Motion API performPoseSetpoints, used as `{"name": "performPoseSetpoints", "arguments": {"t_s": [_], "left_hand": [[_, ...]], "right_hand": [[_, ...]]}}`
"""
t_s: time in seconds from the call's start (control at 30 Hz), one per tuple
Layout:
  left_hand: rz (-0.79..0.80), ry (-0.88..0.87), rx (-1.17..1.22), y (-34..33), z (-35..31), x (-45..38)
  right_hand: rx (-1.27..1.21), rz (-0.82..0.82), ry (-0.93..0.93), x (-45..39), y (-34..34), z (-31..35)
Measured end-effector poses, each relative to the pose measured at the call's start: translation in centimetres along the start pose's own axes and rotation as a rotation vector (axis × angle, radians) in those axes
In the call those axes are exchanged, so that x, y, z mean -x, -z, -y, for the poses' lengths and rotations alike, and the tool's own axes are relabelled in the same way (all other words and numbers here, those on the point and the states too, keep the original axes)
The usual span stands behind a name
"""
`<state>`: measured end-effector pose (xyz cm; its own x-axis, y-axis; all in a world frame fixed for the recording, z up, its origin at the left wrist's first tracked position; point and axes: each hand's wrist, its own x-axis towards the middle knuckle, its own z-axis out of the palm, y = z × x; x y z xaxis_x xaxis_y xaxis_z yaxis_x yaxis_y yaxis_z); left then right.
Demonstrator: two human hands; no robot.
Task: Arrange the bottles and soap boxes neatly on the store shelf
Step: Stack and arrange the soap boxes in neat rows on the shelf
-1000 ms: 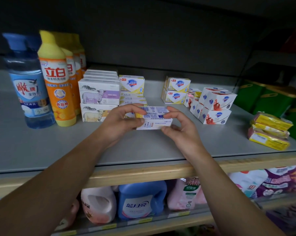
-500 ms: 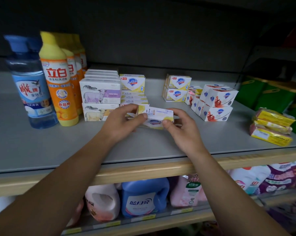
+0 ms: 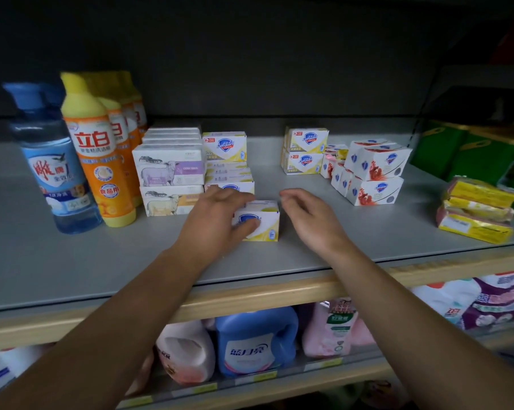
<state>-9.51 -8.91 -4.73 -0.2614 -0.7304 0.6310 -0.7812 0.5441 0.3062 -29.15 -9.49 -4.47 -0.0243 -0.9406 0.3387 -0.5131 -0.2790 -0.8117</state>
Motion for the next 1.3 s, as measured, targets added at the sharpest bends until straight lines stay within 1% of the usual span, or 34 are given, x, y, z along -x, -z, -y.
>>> {"name": "performPoseSetpoints", "arguments": {"t_s": [0.03,0.07,0.13,0.17,0.23,0.4,0.6,0.7,0.87,1.0,1.17,1.3], "left_hand": [[0.007,0.003,-0.012,0.0,0.0,0.0],[0.01,0.005,-0.023,0.0,-0.1,0.0],[0.019,0.004,-0.047,0.0,-0.1,0.0],[0.024,0.006,-0.059,-0.1,-0.1,0.0],[0.03,0.012,-0.083,-0.1,-0.3,0.0],[0.058,-0.023,-0.123,0.0,-0.6,-1.0],[-0.082,-0.014,-0.194,1.7,-1.3,-7.3],[-0.074,0.014,-0.283,2.3,-0.8,-11.2],[0.055,0.185,-0.473,2.6,1.9,-15.5],[0.178,0.259,-0.561,1.8,3.5,-17.0],[0.345,0.294,-0.624,1.1,4.2,-18.4],[0.353,0.287,-0.648,0.8,4.5,-18.5]], "right_hand": [[0.13,-0.001,0.01,-0.7,0.6,-0.3],[0.298,0.031,0.014,-1.4,1.3,-0.7],[0.615,0.147,-0.006,-2.4,2.5,-1.9],[0.723,0.2,-0.026,-2.7,2.9,-2.5],[0.824,0.259,-0.06,-2.9,3.0,-3.7],[0.82,0.247,-0.041,-3.1,2.6,-4.8],[0.835,0.23,-0.03,-3.0,2.5,-4.9],[0.816,0.224,-0.028,-3.1,2.7,-5.0],[0.758,0.195,-0.023,-3.1,2.5,-5.2],[0.729,0.187,-0.026,-3.3,2.4,-5.4],[0.721,0.176,-0.031,-3.3,2.3,-5.4],[0.719,0.175,-0.029,-3.2,2.4,-5.4]]}}
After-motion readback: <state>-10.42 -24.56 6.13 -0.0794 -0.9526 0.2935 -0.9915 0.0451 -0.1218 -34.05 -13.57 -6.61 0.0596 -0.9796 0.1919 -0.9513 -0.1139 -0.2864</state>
